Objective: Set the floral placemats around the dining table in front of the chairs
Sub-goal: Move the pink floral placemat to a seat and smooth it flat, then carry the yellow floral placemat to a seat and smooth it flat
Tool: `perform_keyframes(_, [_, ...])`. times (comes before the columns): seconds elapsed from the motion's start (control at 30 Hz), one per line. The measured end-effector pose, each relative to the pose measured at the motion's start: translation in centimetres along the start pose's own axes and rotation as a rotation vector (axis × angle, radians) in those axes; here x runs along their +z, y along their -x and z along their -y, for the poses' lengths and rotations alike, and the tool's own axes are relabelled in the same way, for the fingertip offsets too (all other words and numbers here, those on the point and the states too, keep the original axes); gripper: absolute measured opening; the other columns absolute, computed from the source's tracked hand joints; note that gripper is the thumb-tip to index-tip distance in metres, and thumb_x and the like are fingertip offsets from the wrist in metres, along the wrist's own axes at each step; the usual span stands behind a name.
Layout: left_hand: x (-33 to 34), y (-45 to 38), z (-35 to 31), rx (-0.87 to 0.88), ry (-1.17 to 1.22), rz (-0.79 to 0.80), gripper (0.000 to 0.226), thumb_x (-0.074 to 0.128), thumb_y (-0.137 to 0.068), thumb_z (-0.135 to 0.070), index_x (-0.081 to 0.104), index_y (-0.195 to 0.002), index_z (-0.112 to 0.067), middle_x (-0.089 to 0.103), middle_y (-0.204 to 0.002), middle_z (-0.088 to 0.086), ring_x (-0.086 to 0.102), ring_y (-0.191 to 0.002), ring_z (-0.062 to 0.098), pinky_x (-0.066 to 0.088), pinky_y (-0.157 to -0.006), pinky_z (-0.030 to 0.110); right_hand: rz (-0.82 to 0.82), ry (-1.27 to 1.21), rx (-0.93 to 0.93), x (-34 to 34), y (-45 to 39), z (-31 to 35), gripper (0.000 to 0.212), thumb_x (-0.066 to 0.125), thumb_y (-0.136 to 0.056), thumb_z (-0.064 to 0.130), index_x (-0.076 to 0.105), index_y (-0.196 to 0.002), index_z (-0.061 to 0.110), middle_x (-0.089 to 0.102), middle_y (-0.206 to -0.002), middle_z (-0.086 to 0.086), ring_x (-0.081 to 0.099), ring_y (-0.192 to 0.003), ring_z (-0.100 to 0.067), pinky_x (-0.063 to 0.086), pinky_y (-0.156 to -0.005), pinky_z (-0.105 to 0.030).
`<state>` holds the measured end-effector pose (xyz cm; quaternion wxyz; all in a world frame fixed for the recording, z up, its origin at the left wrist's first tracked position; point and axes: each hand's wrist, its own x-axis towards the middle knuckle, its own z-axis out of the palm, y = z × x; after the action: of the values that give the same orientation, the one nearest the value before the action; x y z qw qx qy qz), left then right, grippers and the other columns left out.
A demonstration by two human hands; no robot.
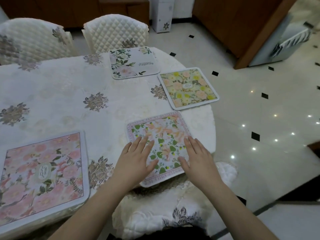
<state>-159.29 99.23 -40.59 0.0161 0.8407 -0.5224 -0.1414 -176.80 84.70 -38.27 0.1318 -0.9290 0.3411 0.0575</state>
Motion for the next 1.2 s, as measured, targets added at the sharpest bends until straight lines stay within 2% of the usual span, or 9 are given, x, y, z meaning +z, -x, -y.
perform_keyframes(0.13, [-0.6,-1.5,-2.0,0.038,-0.01,0.016,0.092,-0.012,-0.077,-0.072,-0.001,-0.159,-0.03,-0.008,-0.166,-0.004,-0.009,-0.153,0.016,-0.001,-0.124,0.041,-0.054,-0.035,0.057,-0.6,0.5,-1.2,0.081,0.004,-0.087,0.06,0.01,-0.156,0.019,0.007,-0.164,0.004,0.003,-0.15,-0.015,0.005,-0.118,-0.029])
perform_keyframes(0.27, [-1.4,-3.2,-4.1,0.084,-0.029,0.004,0.089,-0.01,-0.08,-0.071,-0.002,-0.158,-0.03,-0.008,-0.166,-0.004,-0.01,-0.153,0.016,-0.002,-0.124,0.041,-0.063,-0.059,0.122,-1.6,0.8,-4.2,0.066,0.025,-0.101,0.052,0.01,-0.156,0.02,0.005,-0.164,0.003,0.003,-0.15,-0.015,0.008,-0.119,-0.033])
perform_keyframes(0.4, [-2.2,-5.7,-7.6,0.1,-0.048,0.006,0.092,-0.014,-0.077,-0.071,-0.002,-0.159,-0.029,-0.008,-0.167,-0.004,-0.01,-0.153,0.016,-0.003,-0.124,0.042,-0.178,0.0,0.179,-2.6,0.8,-9.0,0.071,0.024,-0.092,0.051,0.039,-0.148,0.008,0.037,-0.154,-0.011,0.033,-0.143,-0.03,0.029,-0.113,-0.045])
perform_keyframes(0.47, [-2.4,-7.0,-10.0,0.104,-0.056,0.002,0.092,-0.013,-0.077,-0.071,-0.001,-0.159,-0.029,-0.008,-0.167,-0.004,-0.009,-0.153,0.016,-0.004,-0.123,0.042,-0.184,0.004,0.202,-2.9,0.8,-11.5,0.07,0.026,-0.091,0.049,0.045,-0.144,0.007,0.044,-0.15,-0.014,0.039,-0.139,-0.032,0.033,-0.111,-0.046])
perform_keyframes(0.67, [-2.6,-11.4,-19.0,0.086,-0.057,-0.031,0.09,-0.012,-0.078,-0.07,0.004,-0.158,-0.032,-0.007,-0.166,-0.009,-0.008,-0.153,0.015,0.0,-0.123,0.041,-0.2,-0.01,0.219,-3.9,0.7,-20.8,0.069,0.026,-0.091,0.049,0.046,-0.143,0.008,0.045,-0.149,-0.012,0.041,-0.138,-0.03,0.035,-0.109,-0.045])
perform_keyframes(0.87, [-3.2,-15.2,-26.7,0.122,-0.109,-0.041,0.091,-0.014,-0.077,-0.068,-0.003,-0.159,-0.028,-0.007,-0.166,-0.008,-0.009,-0.153,0.014,-0.004,-0.122,0.038,-0.142,-0.035,0.205,-5.0,-0.1,-28.2,0.08,0.008,-0.086,0.055,0.029,-0.153,0.015,0.027,-0.16,-0.004,0.02,-0.148,-0.024,0.018,-0.118,-0.039])
perform_keyframes(1.13, [-3.3,-18.3,-29.3,0.082,-0.121,-0.05,0.091,-0.013,-0.078,-0.068,-0.001,-0.159,-0.028,-0.005,-0.167,-0.004,-0.007,-0.153,0.017,-0.005,-0.121,0.038,-0.161,-0.036,0.164,-6.9,-3.3,-32.0,0.076,0.017,-0.088,0.051,0.035,-0.149,0.01,0.036,-0.156,-0.007,0.027,-0.146,-0.026,0.026,-0.115,-0.043])
perform_keyframes(1.2, [-3.2,-18.9,-29.0,0.075,-0.098,-0.063,0.088,-0.011,-0.079,-0.068,-0.007,-0.158,-0.029,-0.01,-0.165,-0.005,-0.008,-0.153,0.017,-0.006,-0.12,0.037,-0.158,-0.03,0.145,-6.9,-4.2,-32.0,0.074,0.021,-0.089,0.05,0.039,-0.147,0.008,0.039,-0.153,-0.008,0.031,-0.144,-0.027,0.03,-0.114,-0.045])
